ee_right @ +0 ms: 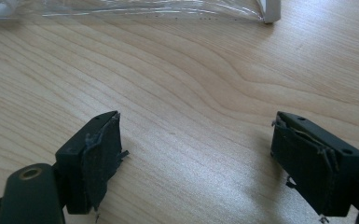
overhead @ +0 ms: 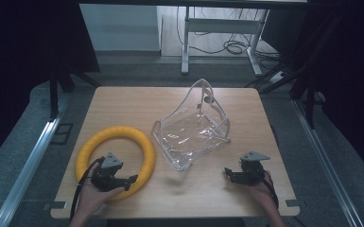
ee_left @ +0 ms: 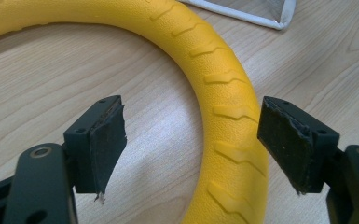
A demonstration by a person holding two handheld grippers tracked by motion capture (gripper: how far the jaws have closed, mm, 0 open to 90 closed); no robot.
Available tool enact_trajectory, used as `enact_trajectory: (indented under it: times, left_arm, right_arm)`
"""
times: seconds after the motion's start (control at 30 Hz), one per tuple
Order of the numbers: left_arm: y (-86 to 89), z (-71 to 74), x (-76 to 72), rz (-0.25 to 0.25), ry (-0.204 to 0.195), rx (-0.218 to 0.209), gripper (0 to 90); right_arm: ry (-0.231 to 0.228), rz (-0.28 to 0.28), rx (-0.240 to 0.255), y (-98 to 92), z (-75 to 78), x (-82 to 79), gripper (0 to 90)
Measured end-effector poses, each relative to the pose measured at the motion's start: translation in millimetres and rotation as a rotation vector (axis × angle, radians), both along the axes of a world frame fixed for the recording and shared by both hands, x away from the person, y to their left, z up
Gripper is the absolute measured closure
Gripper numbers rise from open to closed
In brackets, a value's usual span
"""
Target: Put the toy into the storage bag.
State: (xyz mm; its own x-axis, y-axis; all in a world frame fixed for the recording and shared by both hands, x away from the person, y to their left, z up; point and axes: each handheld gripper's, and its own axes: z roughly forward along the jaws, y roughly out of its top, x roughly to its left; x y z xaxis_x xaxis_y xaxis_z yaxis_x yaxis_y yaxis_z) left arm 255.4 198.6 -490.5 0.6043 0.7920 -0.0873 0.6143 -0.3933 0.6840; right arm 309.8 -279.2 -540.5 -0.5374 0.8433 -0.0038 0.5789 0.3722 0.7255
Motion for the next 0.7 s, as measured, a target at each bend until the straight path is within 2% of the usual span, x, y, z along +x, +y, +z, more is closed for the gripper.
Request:
enact_trajectory:
  times: [0.7]
  left_arm:
    - [1.6, 3.8, -1.9, 0.002, -0.009, -0.007, 23.4]
  right_arm:
    - [-0.003, -0.002, -0.001, -0.2, 0.0, -0.1, 17.0]
